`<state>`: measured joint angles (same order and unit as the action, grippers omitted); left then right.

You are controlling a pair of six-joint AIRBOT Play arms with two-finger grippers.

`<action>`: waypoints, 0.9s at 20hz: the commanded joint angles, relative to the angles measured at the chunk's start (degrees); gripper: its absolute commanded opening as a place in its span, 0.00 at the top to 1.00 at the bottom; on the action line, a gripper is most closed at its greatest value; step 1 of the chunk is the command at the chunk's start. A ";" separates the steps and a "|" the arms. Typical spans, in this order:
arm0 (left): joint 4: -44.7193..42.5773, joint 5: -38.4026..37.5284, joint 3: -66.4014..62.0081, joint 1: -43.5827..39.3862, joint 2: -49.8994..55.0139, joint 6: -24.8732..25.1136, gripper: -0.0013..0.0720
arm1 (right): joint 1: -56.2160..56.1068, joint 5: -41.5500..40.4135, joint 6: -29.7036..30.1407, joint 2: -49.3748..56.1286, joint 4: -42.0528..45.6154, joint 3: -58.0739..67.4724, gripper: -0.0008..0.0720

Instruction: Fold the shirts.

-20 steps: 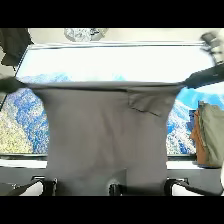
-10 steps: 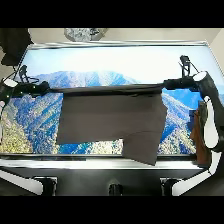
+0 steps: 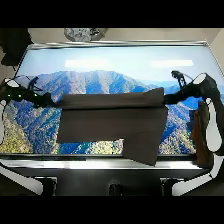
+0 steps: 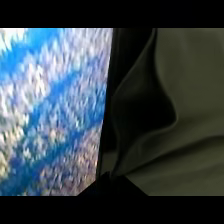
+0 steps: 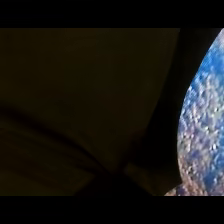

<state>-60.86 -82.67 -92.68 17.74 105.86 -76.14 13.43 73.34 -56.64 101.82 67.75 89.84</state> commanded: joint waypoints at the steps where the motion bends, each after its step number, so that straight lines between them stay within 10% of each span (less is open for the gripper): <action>1: -1.73 -6.32 1.81 -0.39 0.66 -2.23 0.95 | -0.15 2.29 -1.68 -0.22 0.63 -3.23 0.92; 6: -1.53 -6.51 2.21 -1.16 0.81 -4.02 0.94 | -0.15 0.87 -3.78 -0.22 -1.53 -3.28 0.91; 8: -1.53 -8.85 1.64 -0.92 0.70 -4.02 0.43 | 0.33 0.66 -4.22 -0.59 -2.38 -2.93 0.49; 9: -1.73 -10.69 0.98 -0.39 0.46 -3.96 0.35 | 0.87 2.29 -3.91 -1.36 -2.64 -2.36 0.34; 14: -9.03 -15.74 3.06 5.42 -6.03 -4.04 0.37 | 9.01 17.42 -2.58 -9.31 3.45 -2.14 0.33; 18: -9.44 -4.31 28.35 7.52 -18.34 -3.50 0.37 | 9.53 14.25 -2.21 -15.91 8.72 -14.49 0.34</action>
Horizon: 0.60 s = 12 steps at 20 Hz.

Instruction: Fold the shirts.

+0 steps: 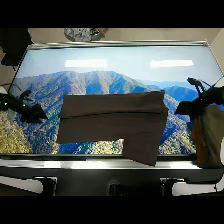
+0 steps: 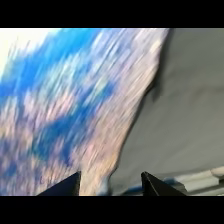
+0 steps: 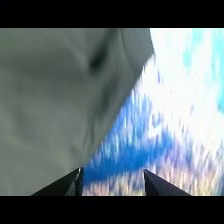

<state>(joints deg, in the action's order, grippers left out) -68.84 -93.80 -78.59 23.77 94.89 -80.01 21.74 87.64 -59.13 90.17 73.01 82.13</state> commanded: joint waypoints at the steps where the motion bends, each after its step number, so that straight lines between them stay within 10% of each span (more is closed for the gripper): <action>1: -0.63 10.84 20.96 1.36 -10.29 0.94 0.37 | 1.22 -1.66 0.26 -5.14 2.23 -9.53 0.34; 12: 9.49 21.66 36.59 1.14 -15.21 5.03 0.47 | 1.22 -0.50 6.14 -5.53 -1.84 -12.74 0.34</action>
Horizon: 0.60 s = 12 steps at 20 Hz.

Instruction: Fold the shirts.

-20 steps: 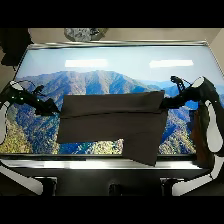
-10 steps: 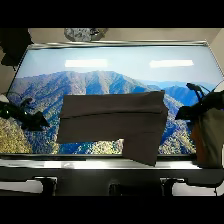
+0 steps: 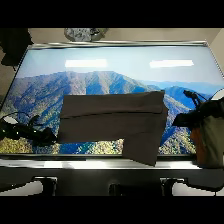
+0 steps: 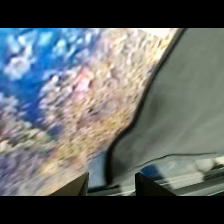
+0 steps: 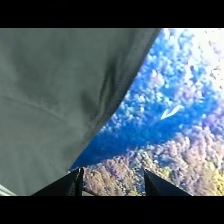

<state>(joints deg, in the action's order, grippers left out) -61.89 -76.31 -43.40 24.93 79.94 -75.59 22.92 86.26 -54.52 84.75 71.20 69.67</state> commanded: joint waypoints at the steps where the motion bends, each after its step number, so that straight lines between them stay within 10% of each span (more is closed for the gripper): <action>1: 2.62 4.09 1.42 -0.15 -0.26 0.59 0.47 | 0.04 0.90 1.64 -0.11 -0.02 -0.28 0.34; 4: 2.60 4.24 2.08 -1.92 -0.04 0.55 0.50 | 0.04 0.98 1.62 -0.13 -0.09 -0.83 0.34; 6: 2.60 5.73 2.40 -2.89 -0.07 -0.04 0.92 | 0.04 1.62 2.49 -0.87 -0.39 -3.32 0.33; 12: 2.60 6.51 2.36 -2.78 -0.17 0.22 0.95 | 0.04 -5.53 8.37 -7.63 -7.13 -23.23 0.22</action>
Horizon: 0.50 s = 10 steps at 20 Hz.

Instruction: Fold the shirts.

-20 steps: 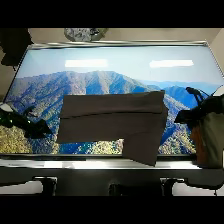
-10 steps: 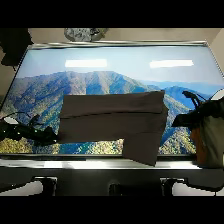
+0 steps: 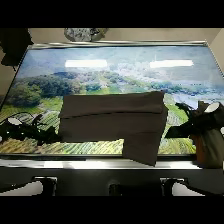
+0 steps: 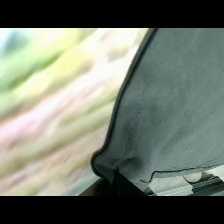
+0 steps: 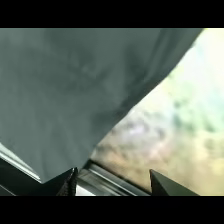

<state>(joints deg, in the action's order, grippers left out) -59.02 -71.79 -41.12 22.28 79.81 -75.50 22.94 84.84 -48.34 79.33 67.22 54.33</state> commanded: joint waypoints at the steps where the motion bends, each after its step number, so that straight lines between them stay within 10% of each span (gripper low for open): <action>1: -0.28 1.95 0.09 -0.13 -0.04 0.11 0.94 | 0.02 -5.66 3.04 -2.19 -5.64 -10.16 0.23; 8: -0.26 1.84 0.09 -0.13 -0.04 0.13 0.94 | 0.02 -17.53 2.86 -2.19 -11.76 -19.32 0.45; 10: -0.26 1.77 0.09 -0.15 -0.04 0.15 0.94 | 0.02 -18.60 2.05 -2.19 -12.24 -19.52 0.93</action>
<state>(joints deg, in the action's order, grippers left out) -59.11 -71.64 -41.06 22.17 79.81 -75.44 23.03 71.55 -45.65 77.21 56.62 36.69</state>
